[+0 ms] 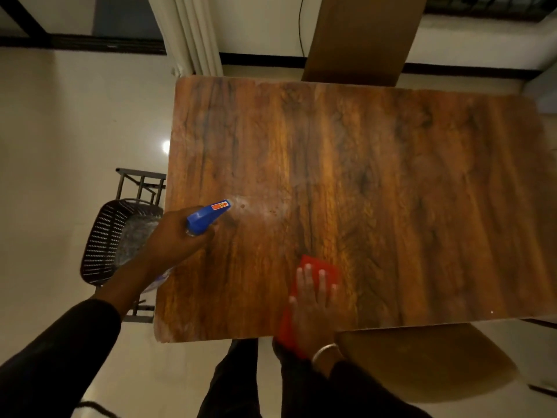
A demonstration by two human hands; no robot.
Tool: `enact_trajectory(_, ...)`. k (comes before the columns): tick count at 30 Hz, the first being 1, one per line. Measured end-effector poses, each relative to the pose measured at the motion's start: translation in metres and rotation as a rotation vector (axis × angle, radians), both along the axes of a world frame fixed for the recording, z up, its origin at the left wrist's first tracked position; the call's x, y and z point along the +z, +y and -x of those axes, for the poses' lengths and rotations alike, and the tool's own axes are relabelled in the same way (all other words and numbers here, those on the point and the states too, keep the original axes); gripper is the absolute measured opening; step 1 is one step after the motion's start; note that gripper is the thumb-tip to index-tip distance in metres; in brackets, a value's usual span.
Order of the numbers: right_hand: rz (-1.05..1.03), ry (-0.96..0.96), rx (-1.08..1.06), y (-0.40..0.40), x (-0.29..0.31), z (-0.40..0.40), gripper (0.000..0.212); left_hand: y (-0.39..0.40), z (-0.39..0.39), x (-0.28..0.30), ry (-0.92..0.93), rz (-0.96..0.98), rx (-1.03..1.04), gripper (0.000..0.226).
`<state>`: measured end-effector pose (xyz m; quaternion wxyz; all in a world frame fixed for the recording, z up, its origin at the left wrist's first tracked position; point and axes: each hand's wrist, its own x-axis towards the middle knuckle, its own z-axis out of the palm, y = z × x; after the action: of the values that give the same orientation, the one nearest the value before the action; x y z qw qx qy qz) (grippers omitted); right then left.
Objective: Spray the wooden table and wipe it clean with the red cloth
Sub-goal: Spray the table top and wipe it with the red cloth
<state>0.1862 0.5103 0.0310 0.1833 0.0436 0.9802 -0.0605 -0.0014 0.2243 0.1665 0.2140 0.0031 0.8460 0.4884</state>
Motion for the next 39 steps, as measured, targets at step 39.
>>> enact_trajectory(39,-0.041,0.126,-0.062,-0.016,-0.01,0.234,0.067,-0.102,0.072,-0.061,0.048,0.206,-0.223,0.026)
